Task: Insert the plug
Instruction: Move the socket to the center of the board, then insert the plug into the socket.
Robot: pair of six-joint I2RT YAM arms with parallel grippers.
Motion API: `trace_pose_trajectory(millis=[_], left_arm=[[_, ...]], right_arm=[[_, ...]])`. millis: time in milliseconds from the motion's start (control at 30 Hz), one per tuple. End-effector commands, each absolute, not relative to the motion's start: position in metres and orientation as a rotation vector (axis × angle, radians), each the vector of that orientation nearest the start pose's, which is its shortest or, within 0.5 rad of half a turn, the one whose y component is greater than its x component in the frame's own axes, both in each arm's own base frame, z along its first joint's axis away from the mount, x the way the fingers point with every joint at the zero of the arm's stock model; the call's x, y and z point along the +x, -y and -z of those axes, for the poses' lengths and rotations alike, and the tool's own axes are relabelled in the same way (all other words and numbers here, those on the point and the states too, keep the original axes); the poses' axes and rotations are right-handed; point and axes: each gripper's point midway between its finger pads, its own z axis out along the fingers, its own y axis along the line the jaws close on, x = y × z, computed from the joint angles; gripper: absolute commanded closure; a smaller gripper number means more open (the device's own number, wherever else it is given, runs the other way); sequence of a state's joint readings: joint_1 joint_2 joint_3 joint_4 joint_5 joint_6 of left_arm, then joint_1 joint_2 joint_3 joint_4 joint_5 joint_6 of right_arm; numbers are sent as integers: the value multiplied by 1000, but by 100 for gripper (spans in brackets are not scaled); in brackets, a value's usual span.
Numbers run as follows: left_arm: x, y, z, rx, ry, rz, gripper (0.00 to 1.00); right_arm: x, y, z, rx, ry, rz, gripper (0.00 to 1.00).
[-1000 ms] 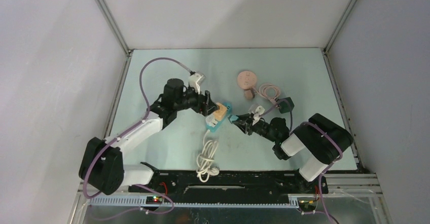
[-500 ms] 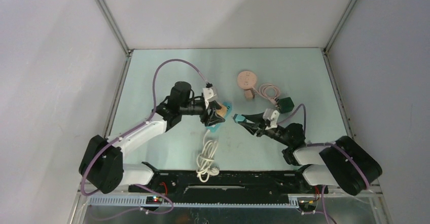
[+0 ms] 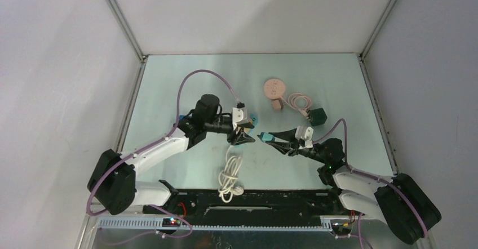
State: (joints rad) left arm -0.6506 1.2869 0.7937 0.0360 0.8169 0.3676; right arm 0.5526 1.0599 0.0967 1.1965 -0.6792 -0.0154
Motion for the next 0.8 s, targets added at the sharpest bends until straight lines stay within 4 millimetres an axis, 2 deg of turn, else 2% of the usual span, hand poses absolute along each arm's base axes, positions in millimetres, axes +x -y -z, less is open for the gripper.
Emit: trace_pose_trajectory(millis=[0, 267, 600, 767], left_arm=[[206, 330, -226, 1455, -1218, 1003, 44], [197, 350, -228, 1491, -1189, 1026, 44], [201, 354, -210, 1532, -1239, 1007, 45], [199, 357, -211, 1547, -1218, 1012, 53]], right_arm=[[188, -251, -201, -963, -1038, -914, 100], [186, -253, -210, -960, -1005, -913, 100], [184, -251, -215, -949, -1003, -916, 100], [184, -252, -212, -954, -1010, -920, 100]])
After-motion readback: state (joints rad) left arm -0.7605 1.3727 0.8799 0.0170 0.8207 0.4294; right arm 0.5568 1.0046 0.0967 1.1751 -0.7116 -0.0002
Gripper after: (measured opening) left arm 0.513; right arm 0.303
